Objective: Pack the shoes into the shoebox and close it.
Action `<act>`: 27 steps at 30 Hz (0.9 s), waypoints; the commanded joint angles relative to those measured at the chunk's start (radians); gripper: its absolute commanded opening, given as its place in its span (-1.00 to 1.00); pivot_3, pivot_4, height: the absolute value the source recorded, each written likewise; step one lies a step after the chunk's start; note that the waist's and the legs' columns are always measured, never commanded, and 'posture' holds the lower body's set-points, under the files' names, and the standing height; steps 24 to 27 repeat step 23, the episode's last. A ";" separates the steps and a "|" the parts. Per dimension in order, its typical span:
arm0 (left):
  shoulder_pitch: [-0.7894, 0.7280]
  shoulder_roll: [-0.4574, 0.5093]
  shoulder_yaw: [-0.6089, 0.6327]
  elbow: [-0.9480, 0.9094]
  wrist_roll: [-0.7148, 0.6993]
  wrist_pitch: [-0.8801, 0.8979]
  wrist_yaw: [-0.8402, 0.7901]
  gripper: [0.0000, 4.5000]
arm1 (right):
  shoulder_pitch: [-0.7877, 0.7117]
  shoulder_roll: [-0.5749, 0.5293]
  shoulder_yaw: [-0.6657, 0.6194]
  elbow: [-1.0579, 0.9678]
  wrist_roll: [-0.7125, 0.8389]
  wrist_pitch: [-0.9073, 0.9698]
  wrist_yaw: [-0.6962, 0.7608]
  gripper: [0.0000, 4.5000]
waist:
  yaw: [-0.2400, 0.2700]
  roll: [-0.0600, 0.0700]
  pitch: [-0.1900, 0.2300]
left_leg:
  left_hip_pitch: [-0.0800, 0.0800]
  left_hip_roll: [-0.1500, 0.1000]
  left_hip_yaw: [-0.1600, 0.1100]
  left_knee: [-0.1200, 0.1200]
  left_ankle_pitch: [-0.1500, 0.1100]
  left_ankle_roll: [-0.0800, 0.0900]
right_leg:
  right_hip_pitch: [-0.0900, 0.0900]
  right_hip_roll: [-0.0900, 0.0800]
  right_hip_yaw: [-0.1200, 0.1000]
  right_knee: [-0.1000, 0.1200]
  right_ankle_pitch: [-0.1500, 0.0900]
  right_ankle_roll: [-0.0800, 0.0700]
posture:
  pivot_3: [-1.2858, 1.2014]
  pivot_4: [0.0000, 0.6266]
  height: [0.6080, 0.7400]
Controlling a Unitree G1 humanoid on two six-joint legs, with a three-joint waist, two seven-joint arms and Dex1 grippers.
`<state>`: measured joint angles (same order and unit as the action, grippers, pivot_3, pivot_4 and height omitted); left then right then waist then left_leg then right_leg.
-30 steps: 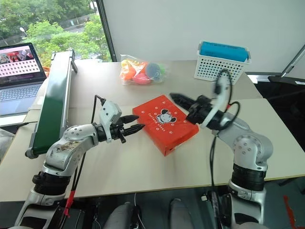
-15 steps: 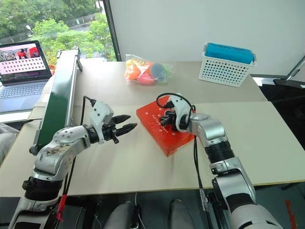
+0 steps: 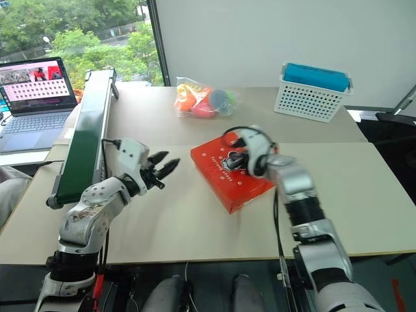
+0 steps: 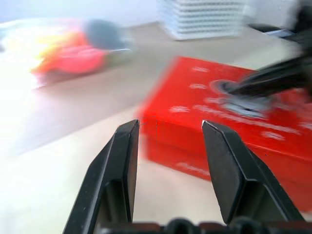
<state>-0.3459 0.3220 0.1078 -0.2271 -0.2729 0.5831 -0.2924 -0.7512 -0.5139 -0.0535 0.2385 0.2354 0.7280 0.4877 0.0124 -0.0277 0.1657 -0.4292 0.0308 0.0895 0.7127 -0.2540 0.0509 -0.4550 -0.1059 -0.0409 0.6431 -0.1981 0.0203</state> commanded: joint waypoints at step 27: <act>-0.011 -0.097 0.109 0.131 0.097 -0.117 0.246 -0.04 | 0.281 -0.233 -0.195 0.293 -0.292 -0.508 -0.384 -0.98 | -0.022 -0.001 0.001 | -0.001 -0.001 0.003 0.000 0.000 0.001 | -0.001 -0.001 0.002 -0.001 -0.001 0.002 | 0.03 -0.52 0.38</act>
